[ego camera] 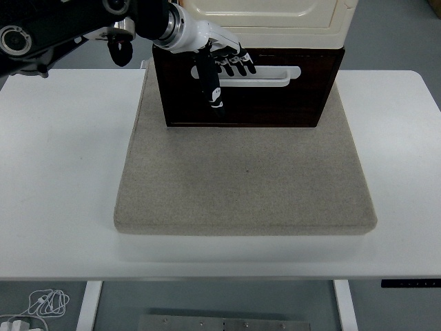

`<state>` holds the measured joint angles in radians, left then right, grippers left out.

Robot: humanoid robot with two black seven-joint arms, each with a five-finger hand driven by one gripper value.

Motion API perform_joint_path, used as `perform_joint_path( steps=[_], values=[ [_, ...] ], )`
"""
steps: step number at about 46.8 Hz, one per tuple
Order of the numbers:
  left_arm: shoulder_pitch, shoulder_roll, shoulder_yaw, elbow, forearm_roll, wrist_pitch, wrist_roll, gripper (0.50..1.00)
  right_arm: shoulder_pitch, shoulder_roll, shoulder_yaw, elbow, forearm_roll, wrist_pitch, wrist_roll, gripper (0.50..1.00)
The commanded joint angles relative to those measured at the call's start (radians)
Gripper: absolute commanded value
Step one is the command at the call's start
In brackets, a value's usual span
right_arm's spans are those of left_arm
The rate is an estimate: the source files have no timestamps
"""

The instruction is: Open the drawer under the combination cabinet

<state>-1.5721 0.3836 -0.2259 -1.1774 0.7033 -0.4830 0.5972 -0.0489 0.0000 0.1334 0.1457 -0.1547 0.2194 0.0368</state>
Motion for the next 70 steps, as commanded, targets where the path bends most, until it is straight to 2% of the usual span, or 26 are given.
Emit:
perform_joint_path(
  steps=[1,13,31,55,70],
  values=[
    [0.003,0.0,0.0,0.001,0.001,0.009,0.001,1.0,0.0,0.0,0.0,0.0,0.001,0.0,0.0,0.926],
    [0.003,-0.014,0.002,0.016,0.001,0.017,0.0,1.0,0.0,0.0,0.0,0.0,0.0,0.0,0.0,0.926],
    [0.006,-0.031,0.003,0.03,0.002,0.061,-0.002,1.0,0.001,0.0,0.0,0.0,0.0,0.0,0.0,0.926],
    [0.011,-0.032,0.003,0.03,0.002,0.063,0.0,1.0,0.001,0.0,0.0,0.0,0.0,0.0,0.0,0.926],
    [0.011,-0.084,0.028,0.047,0.002,0.07,0.0,1.0,0.001,0.0,0.0,0.0,0.0,0.0,0.0,0.926]
  ],
)
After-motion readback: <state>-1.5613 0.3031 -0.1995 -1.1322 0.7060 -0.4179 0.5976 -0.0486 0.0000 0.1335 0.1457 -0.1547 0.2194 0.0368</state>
